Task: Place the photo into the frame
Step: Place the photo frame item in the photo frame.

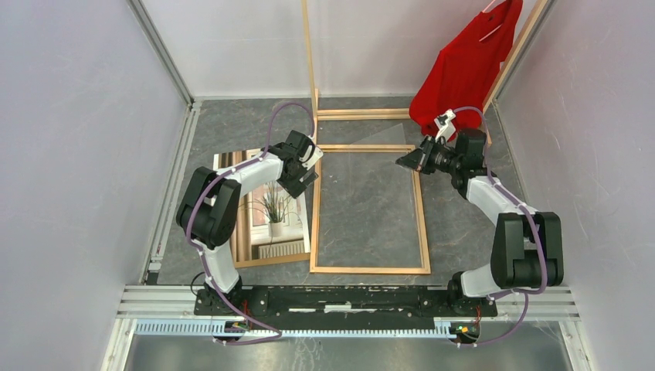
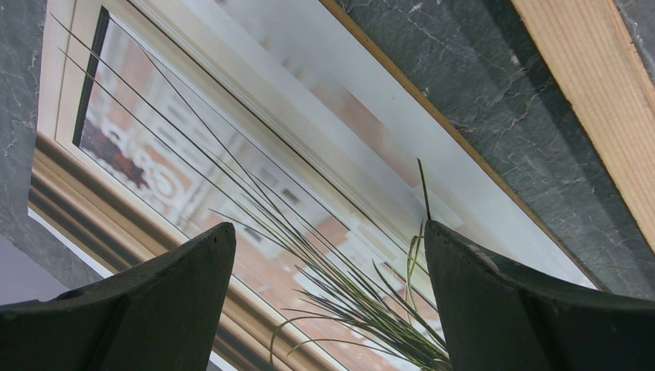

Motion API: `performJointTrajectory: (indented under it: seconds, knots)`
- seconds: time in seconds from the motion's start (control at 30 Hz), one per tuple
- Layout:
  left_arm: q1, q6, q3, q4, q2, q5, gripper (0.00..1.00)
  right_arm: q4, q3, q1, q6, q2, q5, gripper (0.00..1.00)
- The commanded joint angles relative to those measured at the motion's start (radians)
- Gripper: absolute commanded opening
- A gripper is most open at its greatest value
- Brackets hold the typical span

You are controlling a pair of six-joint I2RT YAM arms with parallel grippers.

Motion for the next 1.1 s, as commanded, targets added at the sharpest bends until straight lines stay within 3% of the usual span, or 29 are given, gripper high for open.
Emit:
performJointTrajectory:
  seconds: [0.0,0.6,0.7,0.9,1.07]
  knots:
    - [-0.007,-0.039,-0.003,0.026,0.031,0.009,0.98,0.157,-0.045,-0.005,0.086,-0.021,0.004,0.00]
    - [-0.007,-0.036,-0.003,0.029,0.042,0.012,0.97,0.290,-0.074,-0.006,0.251,0.055,0.038,0.00]
    - [-0.007,-0.036,-0.003,0.028,0.041,0.014,0.97,0.372,-0.092,-0.005,0.319,0.061,0.021,0.00]
    - [-0.007,-0.036,-0.003,0.029,0.038,0.016,0.97,0.749,-0.184,-0.006,0.595,0.094,-0.060,0.00]
    - [-0.007,-0.032,-0.007,0.029,0.027,0.017,0.97,0.846,-0.206,-0.005,0.677,0.104,-0.057,0.00]
